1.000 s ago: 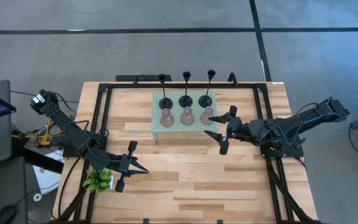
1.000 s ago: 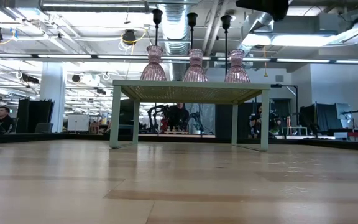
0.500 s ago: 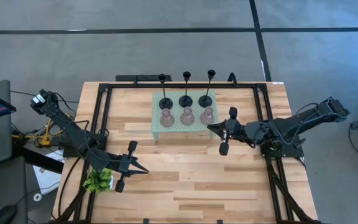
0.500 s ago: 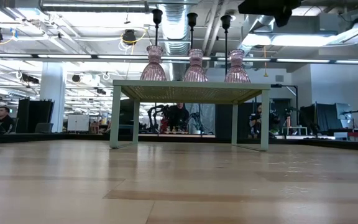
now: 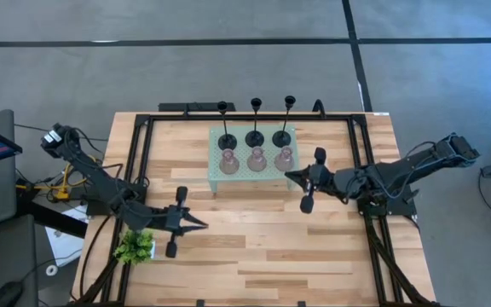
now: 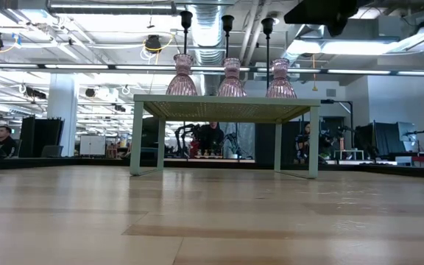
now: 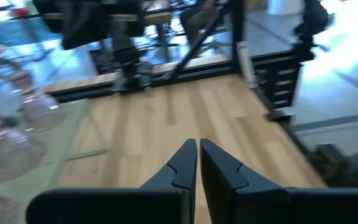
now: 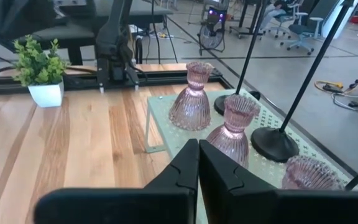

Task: Pick & Place candle stick holders
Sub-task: Adjust the left pink glass candle holder on the shelf

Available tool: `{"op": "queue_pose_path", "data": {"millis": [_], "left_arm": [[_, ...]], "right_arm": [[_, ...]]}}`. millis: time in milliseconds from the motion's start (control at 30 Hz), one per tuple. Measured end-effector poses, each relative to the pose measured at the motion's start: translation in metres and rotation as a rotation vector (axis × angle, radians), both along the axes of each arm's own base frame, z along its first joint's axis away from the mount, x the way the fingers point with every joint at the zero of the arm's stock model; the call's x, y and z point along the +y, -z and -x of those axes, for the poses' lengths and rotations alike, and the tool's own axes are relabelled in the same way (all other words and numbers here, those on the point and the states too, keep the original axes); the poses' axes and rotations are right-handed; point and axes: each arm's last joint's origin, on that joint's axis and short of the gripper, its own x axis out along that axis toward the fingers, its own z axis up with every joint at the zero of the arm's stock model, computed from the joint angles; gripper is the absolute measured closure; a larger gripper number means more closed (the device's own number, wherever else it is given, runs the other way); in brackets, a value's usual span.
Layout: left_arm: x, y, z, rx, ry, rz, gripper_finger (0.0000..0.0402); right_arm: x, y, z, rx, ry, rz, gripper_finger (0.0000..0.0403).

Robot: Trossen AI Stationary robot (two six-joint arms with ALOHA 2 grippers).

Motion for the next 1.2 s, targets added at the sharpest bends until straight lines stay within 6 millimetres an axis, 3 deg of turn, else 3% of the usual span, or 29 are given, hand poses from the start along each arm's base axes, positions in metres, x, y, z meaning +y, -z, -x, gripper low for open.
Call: {"op": "queue_pose_path", "data": {"millis": [433,867,1200], "left_arm": [[0.021,0.005,-0.024,0.007,-0.208,0.048,0.0397],[0.054,-0.012,-0.039,-0.036,-0.328,0.107,0.0398],[0.084,0.007,-0.069,0.026,-0.486,0.164,0.0398]], "right_arm": [[0.002,0.004,0.001,0.025,-0.009,0.002,0.0402],[-0.002,0.012,0.006,0.091,0.099,0.019,0.0403],[-0.002,0.012,0.006,0.089,0.099,0.016,0.0403]]}}
